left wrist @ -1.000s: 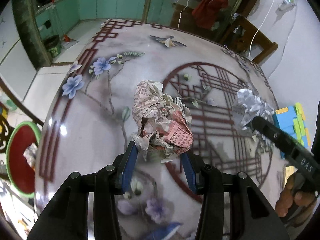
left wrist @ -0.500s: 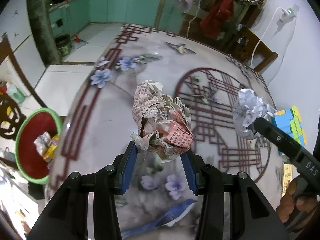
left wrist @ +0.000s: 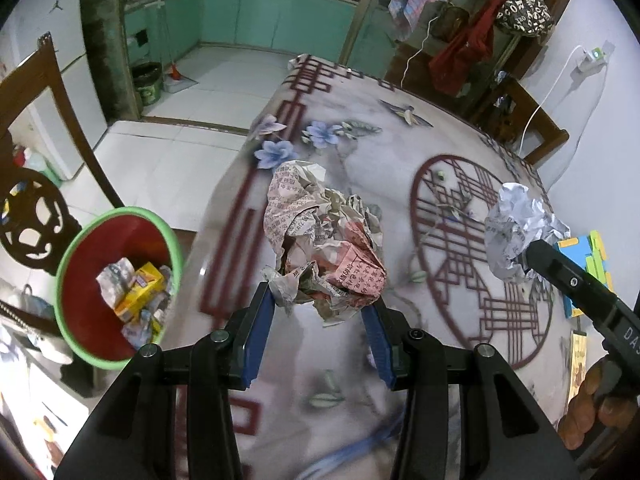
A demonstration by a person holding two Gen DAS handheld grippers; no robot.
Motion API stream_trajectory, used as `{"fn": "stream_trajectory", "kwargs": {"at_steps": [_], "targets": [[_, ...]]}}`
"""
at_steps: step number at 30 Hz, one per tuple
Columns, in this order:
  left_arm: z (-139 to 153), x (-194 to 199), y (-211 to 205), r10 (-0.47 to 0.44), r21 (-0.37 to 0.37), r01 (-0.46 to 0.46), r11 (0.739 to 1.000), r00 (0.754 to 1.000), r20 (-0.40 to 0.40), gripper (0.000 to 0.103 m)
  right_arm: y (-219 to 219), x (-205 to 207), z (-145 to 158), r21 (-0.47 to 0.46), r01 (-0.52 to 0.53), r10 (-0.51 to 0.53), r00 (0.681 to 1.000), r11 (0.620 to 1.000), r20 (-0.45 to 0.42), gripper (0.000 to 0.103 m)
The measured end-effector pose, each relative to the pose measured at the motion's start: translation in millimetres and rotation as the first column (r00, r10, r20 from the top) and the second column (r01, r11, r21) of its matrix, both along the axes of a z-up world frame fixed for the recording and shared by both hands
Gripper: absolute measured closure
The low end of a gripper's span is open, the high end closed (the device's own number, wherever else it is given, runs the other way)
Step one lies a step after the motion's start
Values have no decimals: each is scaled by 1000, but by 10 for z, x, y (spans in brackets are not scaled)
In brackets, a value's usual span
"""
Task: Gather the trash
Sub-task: 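Carry the crumpled paper and foil ball with both tools over the red bin, then open both tools to drop the paper and foil into the bin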
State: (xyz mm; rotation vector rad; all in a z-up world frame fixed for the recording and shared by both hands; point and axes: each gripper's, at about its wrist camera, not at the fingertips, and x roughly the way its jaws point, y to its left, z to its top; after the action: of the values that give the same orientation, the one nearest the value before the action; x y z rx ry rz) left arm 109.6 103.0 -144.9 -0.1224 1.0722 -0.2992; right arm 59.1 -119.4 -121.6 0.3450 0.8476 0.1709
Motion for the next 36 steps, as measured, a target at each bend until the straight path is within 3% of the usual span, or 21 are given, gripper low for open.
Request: {"fn": "stream_trajectory", "kwargs": {"at_steps": [7, 21, 36], "targets": [[-27, 179, 540, 6, -17, -6, 1000, 1000, -6, 60, 592, 126, 30, -31, -8, 7, 1000, 999, -25, 60], [10, 568, 1700, 79, -14, -78, 997, 997, 21, 59, 1784, 466, 200, -39, -50, 51, 999, 998, 15, 60], [-275, 716, 2514, 169, 44, -168, 985, 985, -27, 59, 2792, 867, -56, -39, -167, 166, 985, 985, -46, 60]]}}
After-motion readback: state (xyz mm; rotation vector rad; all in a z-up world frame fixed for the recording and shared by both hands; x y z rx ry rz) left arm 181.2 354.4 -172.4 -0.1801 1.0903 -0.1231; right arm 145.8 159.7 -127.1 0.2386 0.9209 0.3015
